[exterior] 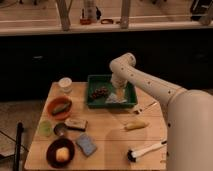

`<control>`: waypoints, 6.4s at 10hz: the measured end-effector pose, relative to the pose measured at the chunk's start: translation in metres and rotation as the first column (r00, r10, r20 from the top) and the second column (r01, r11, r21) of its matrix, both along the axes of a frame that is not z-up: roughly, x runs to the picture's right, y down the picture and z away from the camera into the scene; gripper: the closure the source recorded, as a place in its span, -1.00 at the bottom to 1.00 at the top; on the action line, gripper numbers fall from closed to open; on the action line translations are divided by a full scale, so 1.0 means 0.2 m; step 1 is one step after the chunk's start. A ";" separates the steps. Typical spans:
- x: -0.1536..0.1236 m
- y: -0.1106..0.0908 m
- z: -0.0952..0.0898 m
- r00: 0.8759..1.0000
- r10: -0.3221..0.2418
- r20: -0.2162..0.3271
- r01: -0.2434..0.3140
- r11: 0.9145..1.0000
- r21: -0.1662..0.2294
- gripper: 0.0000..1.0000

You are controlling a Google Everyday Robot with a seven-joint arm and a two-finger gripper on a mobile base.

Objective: Place towel in tray

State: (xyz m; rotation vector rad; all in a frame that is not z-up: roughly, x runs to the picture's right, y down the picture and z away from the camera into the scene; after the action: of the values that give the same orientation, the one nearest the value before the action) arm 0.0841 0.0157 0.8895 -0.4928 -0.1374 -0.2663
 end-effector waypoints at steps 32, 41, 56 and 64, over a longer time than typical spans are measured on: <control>0.00 -0.04 0.02 0.999 -0.040 0.023 0.040 0.999 -0.007 -0.60; 0.00 -0.04 0.02 0.999 -0.040 0.023 0.040 0.999 -0.008 -0.60; 0.00 -0.03 0.02 0.999 -0.040 0.023 0.040 0.999 -0.008 -0.60; 0.00 -0.03 0.02 0.999 -0.040 0.023 0.040 0.999 -0.009 -0.60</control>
State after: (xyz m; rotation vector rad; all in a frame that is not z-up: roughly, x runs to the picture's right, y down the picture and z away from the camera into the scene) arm 0.0846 0.0095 0.8935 -0.5027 -0.1512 -0.3109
